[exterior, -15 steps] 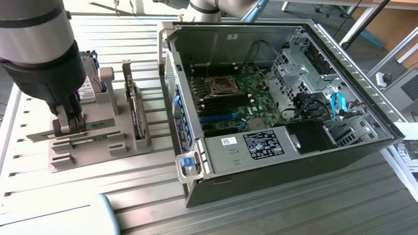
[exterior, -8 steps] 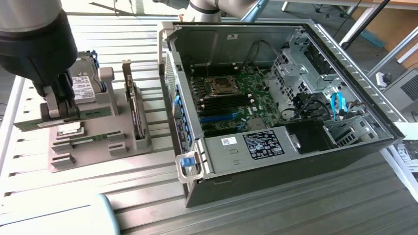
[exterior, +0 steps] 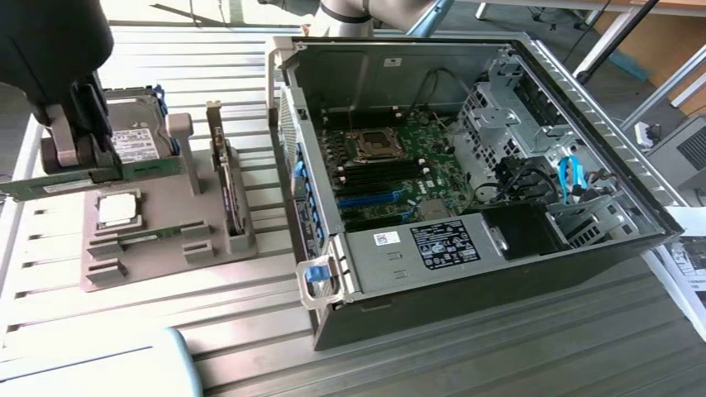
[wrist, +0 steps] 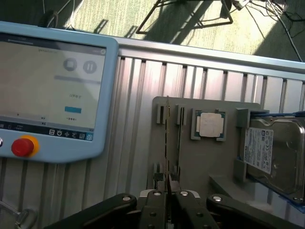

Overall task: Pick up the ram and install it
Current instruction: 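Pick up the ram and move it above insertion slot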

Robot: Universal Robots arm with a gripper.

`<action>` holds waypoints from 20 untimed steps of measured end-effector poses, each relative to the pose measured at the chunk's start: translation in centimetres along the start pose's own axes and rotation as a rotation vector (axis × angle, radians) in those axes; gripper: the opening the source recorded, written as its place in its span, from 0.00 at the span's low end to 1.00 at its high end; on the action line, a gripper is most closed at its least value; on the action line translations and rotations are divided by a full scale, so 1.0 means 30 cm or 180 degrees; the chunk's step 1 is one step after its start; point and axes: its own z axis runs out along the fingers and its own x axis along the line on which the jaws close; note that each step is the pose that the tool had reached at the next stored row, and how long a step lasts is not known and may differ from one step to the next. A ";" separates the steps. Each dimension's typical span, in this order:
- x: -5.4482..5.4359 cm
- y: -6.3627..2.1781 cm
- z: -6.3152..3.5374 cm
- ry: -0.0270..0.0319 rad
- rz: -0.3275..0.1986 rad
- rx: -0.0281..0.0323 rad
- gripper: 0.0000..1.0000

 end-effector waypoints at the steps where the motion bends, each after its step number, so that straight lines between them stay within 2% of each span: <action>1: 0.000 0.001 -0.016 0.0000 0.0000 0.0000 0.13; 7: -0.002 0.004 -0.113 0.0000 0.0000 0.0000 0.13; 9: -0.002 0.002 -0.134 0.0000 0.0000 -0.0001 0.13; 13: 0.005 -0.054 -0.134 -0.0001 0.0000 -0.0009 0.13; 20: 0.020 -0.168 -0.129 -0.0002 0.0000 -0.0014 0.13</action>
